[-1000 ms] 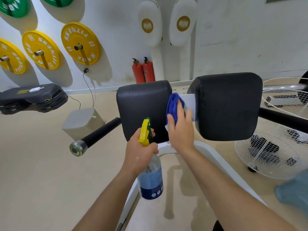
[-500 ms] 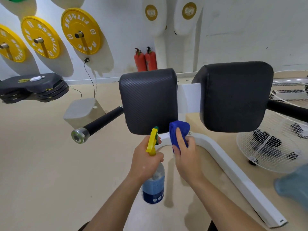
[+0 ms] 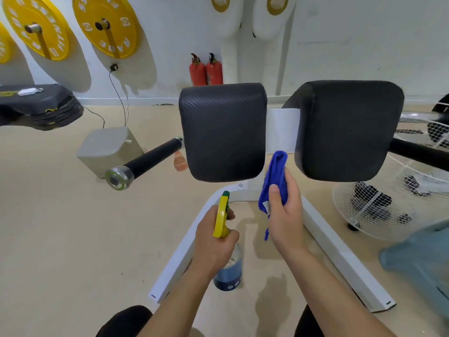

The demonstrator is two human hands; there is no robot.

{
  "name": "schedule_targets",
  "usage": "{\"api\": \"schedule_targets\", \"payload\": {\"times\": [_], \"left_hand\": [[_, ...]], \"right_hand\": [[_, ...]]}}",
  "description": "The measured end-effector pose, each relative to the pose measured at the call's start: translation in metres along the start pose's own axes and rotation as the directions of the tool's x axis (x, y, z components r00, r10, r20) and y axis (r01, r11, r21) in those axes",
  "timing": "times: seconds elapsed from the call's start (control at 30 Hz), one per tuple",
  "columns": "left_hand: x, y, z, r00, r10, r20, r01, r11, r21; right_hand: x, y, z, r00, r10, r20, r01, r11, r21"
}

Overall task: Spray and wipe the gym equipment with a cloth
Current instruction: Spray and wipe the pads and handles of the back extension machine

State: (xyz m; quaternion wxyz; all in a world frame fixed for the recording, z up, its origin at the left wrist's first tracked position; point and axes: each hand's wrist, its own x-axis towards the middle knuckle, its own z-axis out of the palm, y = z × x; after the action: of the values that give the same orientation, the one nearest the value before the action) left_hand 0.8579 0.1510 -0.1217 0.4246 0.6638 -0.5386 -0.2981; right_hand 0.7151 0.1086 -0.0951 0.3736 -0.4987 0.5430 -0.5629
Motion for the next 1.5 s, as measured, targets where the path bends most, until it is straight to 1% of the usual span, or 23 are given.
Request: {"api": "schedule_targets", "payload": {"times": [0.13, 0.2, 0.23, 0.27, 0.3, 0.37, 0.4, 0.43, 0.53, 0.63, 0.67, 0.7, 0.77, 0.8, 0.9, 1.0, 1.07, 1.1, 1.2, 1.27, 1.4, 1.43, 1.5], "left_hand": [[0.000, -0.016, -0.025, 0.999, -0.031, -0.032, 0.030, 0.999, -0.037], [0.001, -0.022, -0.038, 0.999, -0.027, -0.045, 0.025, 0.999, -0.047], [0.001, -0.024, -0.044, 0.999, -0.020, -0.049, 0.017, 0.999, -0.051], [0.002, -0.028, -0.050, 0.999, -0.012, -0.053, 0.009, 0.999, -0.053], [0.003, -0.030, -0.054, 0.999, -0.003, -0.054, 0.000, 0.998, -0.055], [0.003, -0.036, -0.061, 0.998, -0.006, -0.058, 0.002, 0.997, -0.073], [0.002, -0.037, -0.064, 0.998, -0.012, -0.058, 0.007, 0.997, -0.082], [0.003, -0.040, -0.066, 0.998, -0.020, -0.057, 0.015, 0.995, -0.095], [0.003, -0.047, -0.073, 0.998, -0.029, -0.053, 0.022, 0.991, -0.132], [0.007, -0.053, -0.078, 0.997, -0.017, -0.077, 0.008, 0.993, -0.120], [0.009, -0.055, -0.079, 0.996, -0.016, -0.083, 0.007, 0.994, -0.108], [0.012, -0.056, -0.078, 0.996, -0.013, -0.084, 0.005, 0.996, -0.094], [0.017, -0.055, -0.076, 0.997, -0.006, -0.080, 0.000, 0.998, -0.071], [0.018, -0.054, -0.075, 0.997, -0.002, -0.080, -0.004, 0.997, -0.073], [0.022, -0.046, -0.071, 0.997, 0.005, -0.078, -0.013, 0.995, -0.098], [0.023, -0.042, -0.067, 0.997, -0.016, -0.074, 0.007, 0.993, -0.121], [0.020, -0.041, -0.064, 0.997, -0.024, -0.070, 0.015, 0.992, -0.129], [0.019, -0.040, -0.063, 0.998, -0.021, -0.067, 0.012, 0.992, -0.126], [0.015, -0.035, -0.061, 0.998, -0.020, -0.055, 0.013, 0.991, -0.136], [0.014, -0.030, -0.060, 0.998, -0.028, -0.054, 0.019, 0.988, -0.152], [0.008, -0.028, -0.064, 0.998, -0.029, -0.061, 0.019, 0.987, -0.157], [0.007, -0.029, -0.067, 0.997, -0.035, -0.065, 0.025, 0.987, -0.160], [0.005, -0.032, -0.073, 0.996, -0.057, -0.072, 0.044, 0.983, -0.177]], "right_hand": [[0.001, -0.022, 0.018, 0.983, -0.182, 0.003, 0.181, 0.976, -0.121], [0.005, -0.029, 0.028, 0.954, -0.301, 0.001, 0.292, 0.927, -0.234], [0.009, -0.030, 0.033, 0.929, -0.371, -0.011, 0.349, 0.882, -0.318], [0.016, -0.029, 0.038, 0.894, -0.448, -0.014, 0.399, 0.811, -0.427], [0.025, -0.025, 0.041, 0.851, -0.526, 0.008, 0.444, 0.711, -0.545], [0.045, -0.009, 0.051, 0.754, -0.641, 0.143, 0.527, 0.461, -0.714], [0.052, 0.000, 0.057, 0.708, -0.668, 0.230, 0.570, 0.348, -0.744], [0.056, 0.009, 0.066, 0.659, -0.684, 0.311, 0.618, 0.258, -0.742], [0.060, 0.021, 0.098, 0.479, -0.737, 0.477, 0.760, 0.076, -0.645], [0.065, 0.013, 0.113, 0.272, -0.695, 0.666, 0.859, -0.137, -0.494], [0.068, 0.011, 0.114, 0.217, -0.665, 0.714, 0.863, -0.211, -0.459], [0.071, 0.010, 0.113, 0.178, -0.640, 0.747, 0.860, -0.267, -0.434], [0.073, 0.013, 0.108, 0.133, -0.596, 0.792, 0.867, -0.318, -0.384], [0.075, 0.015, 0.103, 0.097, -0.568, 0.817, 0.870, -0.351, -0.347], [0.087, 0.018, 0.082, -0.047, -0.465, 0.884, 0.870, -0.453, -0.192], [0.103, 0.012, 0.055, -0.160, -0.399, 0.903, 0.870, -0.489, -0.062], [0.114, 0.010, 0.030, -0.198, -0.326, 0.924, 0.849, -0.528, -0.005], [0.119, 0.010, 0.016, -0.200, -0.280, 0.939, 0.830, -0.557, 0.010], [0.131, 0.004, -0.024, -0.175, -0.186, 0.967, 0.786, -0.618, 0.024], [0.135, -0.004, -0.033, -0.173, -0.153, 0.973, 0.768, -0.639, 0.037], [0.128, -0.010, -0.004, -0.242, -0.100, 0.965, 0.738, -0.665, 0.116], [0.122, -0.010, 0.007, -0.250, -0.084, 0.965, 0.732, -0.669, 0.131], [0.106, -0.007, 0.033, -0.225, -0.073, 0.972, 0.738, -0.664, 0.121]]}}
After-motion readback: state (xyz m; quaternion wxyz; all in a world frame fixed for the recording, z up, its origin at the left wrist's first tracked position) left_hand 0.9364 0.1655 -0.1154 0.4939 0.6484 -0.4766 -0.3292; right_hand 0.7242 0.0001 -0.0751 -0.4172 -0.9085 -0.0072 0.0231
